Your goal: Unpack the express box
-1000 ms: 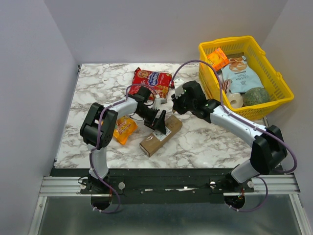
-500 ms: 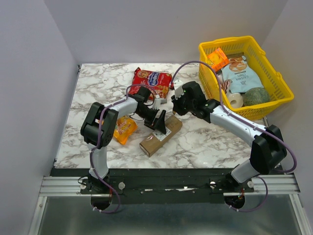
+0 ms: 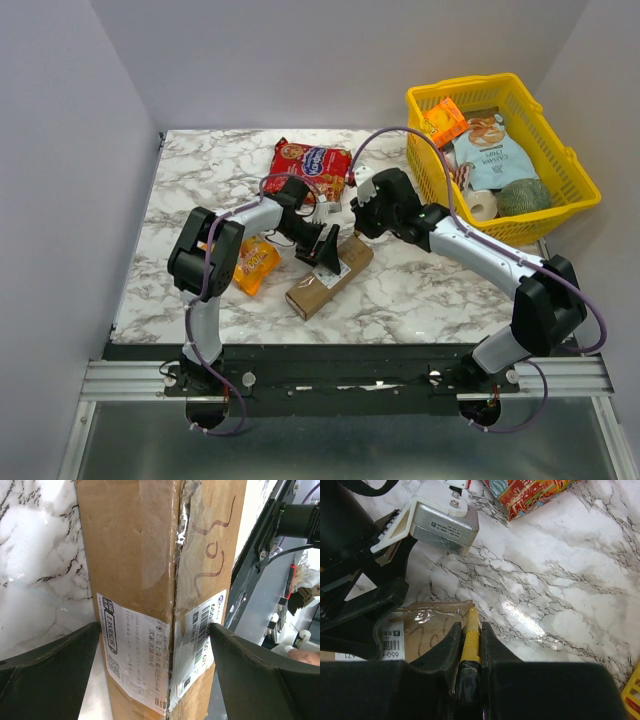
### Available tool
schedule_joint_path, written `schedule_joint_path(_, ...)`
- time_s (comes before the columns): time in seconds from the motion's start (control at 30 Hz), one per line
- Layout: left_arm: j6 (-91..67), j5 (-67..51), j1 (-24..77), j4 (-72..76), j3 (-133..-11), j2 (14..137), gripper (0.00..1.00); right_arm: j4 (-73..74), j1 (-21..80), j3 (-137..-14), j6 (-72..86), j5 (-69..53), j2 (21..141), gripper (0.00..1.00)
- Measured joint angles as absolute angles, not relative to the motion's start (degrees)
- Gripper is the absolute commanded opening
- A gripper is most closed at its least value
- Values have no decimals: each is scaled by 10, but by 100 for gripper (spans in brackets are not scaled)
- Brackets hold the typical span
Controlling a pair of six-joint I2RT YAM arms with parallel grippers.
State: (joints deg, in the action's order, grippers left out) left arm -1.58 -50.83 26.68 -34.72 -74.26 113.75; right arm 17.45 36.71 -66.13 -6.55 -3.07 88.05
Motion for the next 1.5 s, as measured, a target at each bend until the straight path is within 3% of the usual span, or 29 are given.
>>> schedule_joint_path(0.37, -35, -521, 255, -349, -746, 1150, 98, 199, 367, -646, -82, -30, 862, 0)
schedule_joint_path(0.73, -67, -535, 248, -349, -759, 1167, 95, 314, 367, -646, -90, -30, 818, 1)
schedule_joint_path(0.97, -76, -537, 249, -340, -779, 1179, 98, 366, 367, -668, -88, -16, 818, 0)
schedule_joint_path(1.27, -43, -506, 248, -328, -873, 1177, 99, 396, 358, -795, -112, 36, 807, 0)
schedule_joint_path(1.5, 33, -450, 211, -355, -930, 1111, 98, 401, 356, -707, -152, 3, 760, 0)
